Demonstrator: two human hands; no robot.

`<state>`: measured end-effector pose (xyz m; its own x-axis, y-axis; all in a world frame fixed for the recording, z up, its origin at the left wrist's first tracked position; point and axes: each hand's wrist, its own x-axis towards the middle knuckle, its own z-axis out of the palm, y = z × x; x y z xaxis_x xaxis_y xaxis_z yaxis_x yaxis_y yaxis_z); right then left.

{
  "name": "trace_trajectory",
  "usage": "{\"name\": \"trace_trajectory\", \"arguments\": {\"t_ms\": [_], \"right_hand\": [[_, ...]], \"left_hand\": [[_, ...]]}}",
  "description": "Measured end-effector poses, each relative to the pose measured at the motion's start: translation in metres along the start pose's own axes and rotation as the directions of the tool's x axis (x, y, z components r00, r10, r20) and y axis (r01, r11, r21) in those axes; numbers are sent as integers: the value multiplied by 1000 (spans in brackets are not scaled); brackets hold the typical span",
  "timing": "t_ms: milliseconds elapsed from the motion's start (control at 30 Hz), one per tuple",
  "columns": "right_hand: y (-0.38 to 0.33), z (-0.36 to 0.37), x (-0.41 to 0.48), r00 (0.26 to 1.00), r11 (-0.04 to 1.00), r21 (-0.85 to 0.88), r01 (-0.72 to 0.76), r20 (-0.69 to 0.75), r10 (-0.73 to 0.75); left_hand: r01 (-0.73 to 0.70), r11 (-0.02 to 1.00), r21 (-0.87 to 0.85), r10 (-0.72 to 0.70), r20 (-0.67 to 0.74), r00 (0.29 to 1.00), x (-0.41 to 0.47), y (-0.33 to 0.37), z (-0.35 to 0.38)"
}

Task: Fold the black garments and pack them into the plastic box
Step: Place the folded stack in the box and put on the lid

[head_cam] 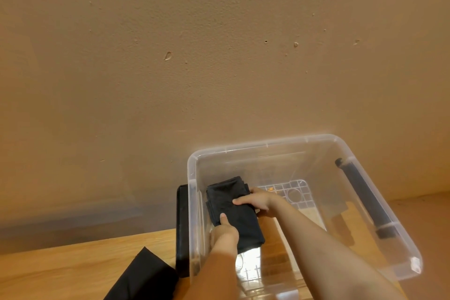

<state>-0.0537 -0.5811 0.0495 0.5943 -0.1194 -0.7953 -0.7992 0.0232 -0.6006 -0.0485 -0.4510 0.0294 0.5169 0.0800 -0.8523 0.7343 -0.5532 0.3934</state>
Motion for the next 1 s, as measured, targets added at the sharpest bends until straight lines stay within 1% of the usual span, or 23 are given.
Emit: {"name": "trace_trajectory", "arguments": {"t_ms": [33,100,133,167,200,233,300,367,433,633,733,867,1000], "right_hand": [[4,-4,5,1000,1000,-20,10,18,-10],[14,-11,15,999,999,-35,35,37,-34],[16,-13,19,998,998,-36,51,41,-50],[15,-12,17,998,998,-39,56,38,-55],[13,-10,13,998,997,-45,66,28,-64],[11,-7,10,997,994,-68,81,15,-80],[8,-2,10,991,980,-157,122,-33,-128],[6,-1,12,981,951,-262,162,-65,-185],[5,-2,13,977,937,-308,165,-77,-198],[12,-1,12,984,975,-153,161,-50,-171],[15,0,14,984,981,-89,169,-41,-174],[14,2,18,982,980,-84,179,-52,-184],[14,2,20,982,980,-91,174,-59,-180]], "left_hand": [[-14,993,120,20,-49,999,3,2,1],[-67,950,305,79,-28,996,4,2,-2],[-103,907,409,143,-68,987,6,0,0],[-131,865,484,196,-87,977,7,-3,3],[-151,825,545,218,-60,974,10,-5,4],[-152,816,558,225,-65,972,13,-5,6],[-107,854,509,189,-112,976,10,-3,6],[-97,896,433,181,-156,971,8,-1,7],[-102,922,375,183,-187,965,7,0,8],[-146,899,412,257,-227,939,1,3,9],[-158,914,374,261,-243,934,5,2,14],[-120,922,367,232,-276,933,15,1,21],[-120,933,338,218,-268,938,19,3,22]]}}
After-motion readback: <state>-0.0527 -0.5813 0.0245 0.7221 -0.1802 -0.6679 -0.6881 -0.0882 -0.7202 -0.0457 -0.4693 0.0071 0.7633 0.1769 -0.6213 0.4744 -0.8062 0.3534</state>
